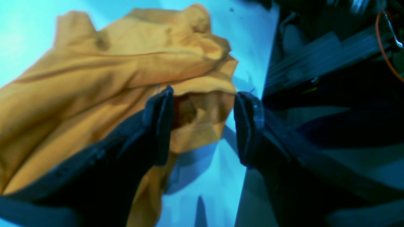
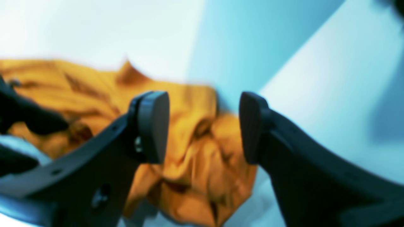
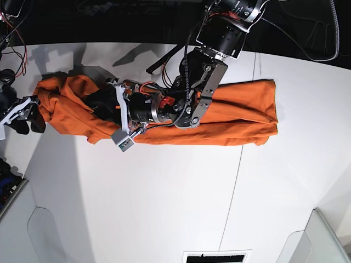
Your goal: Layout the t-shirt on the table in an organized manner, then fold the t-shirt properly
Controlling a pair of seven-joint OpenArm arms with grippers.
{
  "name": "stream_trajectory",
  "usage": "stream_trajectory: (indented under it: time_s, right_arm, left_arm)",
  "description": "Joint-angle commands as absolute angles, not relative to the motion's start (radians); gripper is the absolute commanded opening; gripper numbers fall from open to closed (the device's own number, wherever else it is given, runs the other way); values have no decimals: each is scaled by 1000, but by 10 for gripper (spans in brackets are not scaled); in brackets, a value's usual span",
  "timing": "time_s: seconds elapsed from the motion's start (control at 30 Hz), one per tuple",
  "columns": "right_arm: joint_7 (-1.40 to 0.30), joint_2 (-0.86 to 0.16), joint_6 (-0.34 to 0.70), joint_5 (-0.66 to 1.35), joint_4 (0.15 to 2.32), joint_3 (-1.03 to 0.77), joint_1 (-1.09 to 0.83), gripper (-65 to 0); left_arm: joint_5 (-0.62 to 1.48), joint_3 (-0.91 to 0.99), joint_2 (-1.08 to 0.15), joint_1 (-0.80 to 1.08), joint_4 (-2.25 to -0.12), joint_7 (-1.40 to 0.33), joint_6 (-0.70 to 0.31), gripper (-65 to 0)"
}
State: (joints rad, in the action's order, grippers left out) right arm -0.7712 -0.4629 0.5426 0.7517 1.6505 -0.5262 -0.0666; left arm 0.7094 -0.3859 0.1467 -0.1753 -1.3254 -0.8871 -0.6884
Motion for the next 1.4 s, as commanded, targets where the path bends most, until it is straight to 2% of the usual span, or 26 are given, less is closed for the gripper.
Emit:
stream_trajectory:
  time_s: [0.0, 0.03, 0.13, 0.33, 0.43, 0.57, 0.73, 1.03, 1.2, 1.37]
  right_arm:
    - [-752, -481, 546, 783, 1673, -534, -56, -329]
    - [-751, -480, 547, 795, 1674, -531, -54, -385]
    - [-751, -447, 557, 784, 1664, -504, -36, -650]
    - [-687, -407, 558, 672, 1528, -387, -17, -650]
    - [-628, -407, 558, 592, 1432, -313, -4, -650]
    - [-621, -406, 558, 583, 1335, -242, 27, -650]
    - [-621, -405, 558, 584, 1322, -215, 31, -650]
    - [-637, -404, 557, 583, 1322, -215, 56, -650]
    - [-640, -404, 558, 583, 1322, -215, 57, -650]
    - [-667, -404, 557, 584, 1322, -215, 57, -650]
  left_arm:
    - [744, -386, 157, -194, -1362, -870, -698, -321]
    - [744, -386, 157, -194, -1384, -871, -698, -321]
    - [744, -377, 156, -198, -1467, -873, -698, -321]
    - [797, -214, -6, -188, -1586, -873, -684, -322]
    - [843, -36, -79, -164, -1597, -873, -685, -322]
    - [882, 252, -139, -109, -1597, -873, -678, -321]
    - [943, 505, -202, -2, -1596, -881, -654, -321]
    - [942, 709, -221, 163, -1576, -864, -654, -318]
    - [944, 773, -221, 171, -1481, -854, -654, -222]
    - [971, 748, -210, 162, -1390, -846, -654, -211]
